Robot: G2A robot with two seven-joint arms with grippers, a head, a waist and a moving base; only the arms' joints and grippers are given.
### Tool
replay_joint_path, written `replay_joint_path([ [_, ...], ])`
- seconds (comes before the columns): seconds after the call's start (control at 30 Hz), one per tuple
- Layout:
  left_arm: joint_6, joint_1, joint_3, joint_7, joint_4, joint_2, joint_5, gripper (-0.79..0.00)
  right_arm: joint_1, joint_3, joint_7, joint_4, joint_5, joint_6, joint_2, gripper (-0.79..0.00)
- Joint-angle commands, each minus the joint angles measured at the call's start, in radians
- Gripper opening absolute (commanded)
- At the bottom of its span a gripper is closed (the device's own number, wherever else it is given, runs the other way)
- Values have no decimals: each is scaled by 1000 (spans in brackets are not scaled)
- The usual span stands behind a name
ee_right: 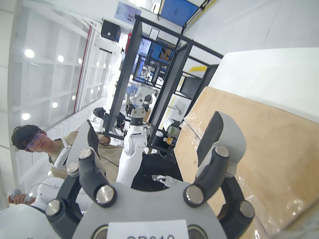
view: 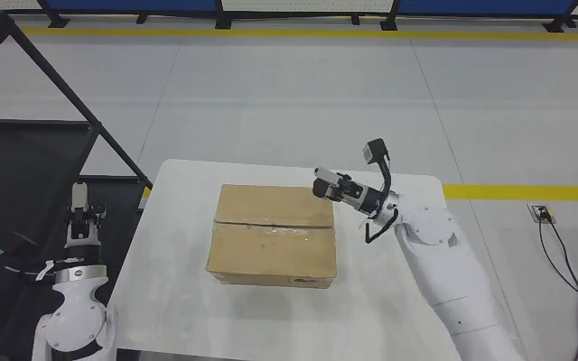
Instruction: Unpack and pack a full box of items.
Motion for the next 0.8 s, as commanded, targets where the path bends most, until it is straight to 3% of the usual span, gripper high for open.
replay_joint_path([
  [0.0, 3, -19, -5, -23, 11, 4, 8, 0, -83, 72, -38, -86, -3, 9, 15, 0],
  [0.3, 14, -51, -8, -58, 33, 12, 30, 0, -251, 269, -181, -119, 47, -28, 49, 0],
  [0.77, 14, -51, -8, -58, 33, 12, 30, -1, -252, 271, -185, -116, 39, -27, 50, 0],
])
